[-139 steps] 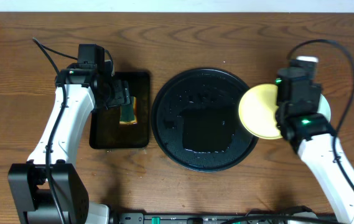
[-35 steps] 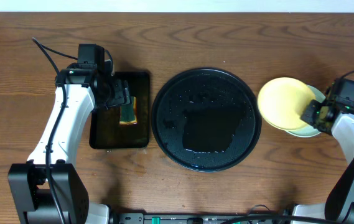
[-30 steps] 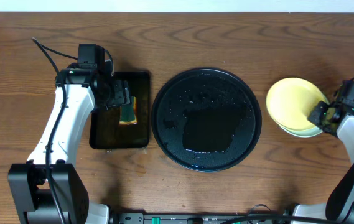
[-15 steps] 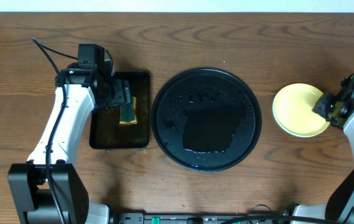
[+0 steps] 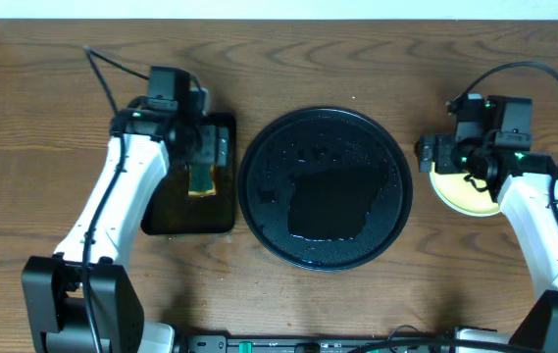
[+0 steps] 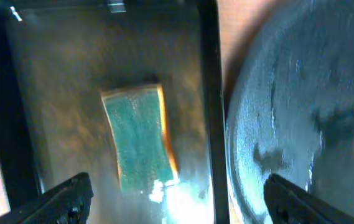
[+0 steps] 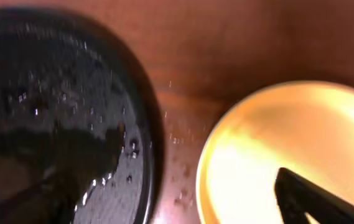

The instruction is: Clean dirty plates on tray and stack at the side

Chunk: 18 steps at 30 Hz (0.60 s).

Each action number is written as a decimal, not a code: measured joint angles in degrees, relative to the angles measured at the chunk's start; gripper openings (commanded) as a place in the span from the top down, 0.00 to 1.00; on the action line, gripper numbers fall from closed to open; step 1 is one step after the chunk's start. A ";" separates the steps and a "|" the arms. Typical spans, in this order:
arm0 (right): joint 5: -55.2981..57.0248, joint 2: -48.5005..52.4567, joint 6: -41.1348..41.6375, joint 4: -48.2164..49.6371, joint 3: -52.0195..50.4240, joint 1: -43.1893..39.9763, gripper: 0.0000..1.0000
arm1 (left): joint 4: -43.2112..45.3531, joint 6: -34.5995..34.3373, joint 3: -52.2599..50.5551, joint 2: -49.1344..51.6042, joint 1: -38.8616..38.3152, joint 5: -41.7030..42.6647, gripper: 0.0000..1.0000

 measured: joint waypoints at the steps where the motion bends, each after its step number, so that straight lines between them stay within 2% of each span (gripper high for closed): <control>1: 0.28 0.00 0.35 -1.40 0.02 0.00 0.01 | -2.01 0.09 0.00 0.00 -0.04 0.20 0.11; 11: 0.39 -2.73 2.49 -13.81 0.00 0.02 0.01 | -14.23 -2.99 -0.11 -0.72 0.46 0.24 0.11; 18: 0.83 -15.37 2.93 -13.94 -1.05 0.02 0.01 | -11.30 -4.02 -3.76 -10.91 0.46 0.22 0.11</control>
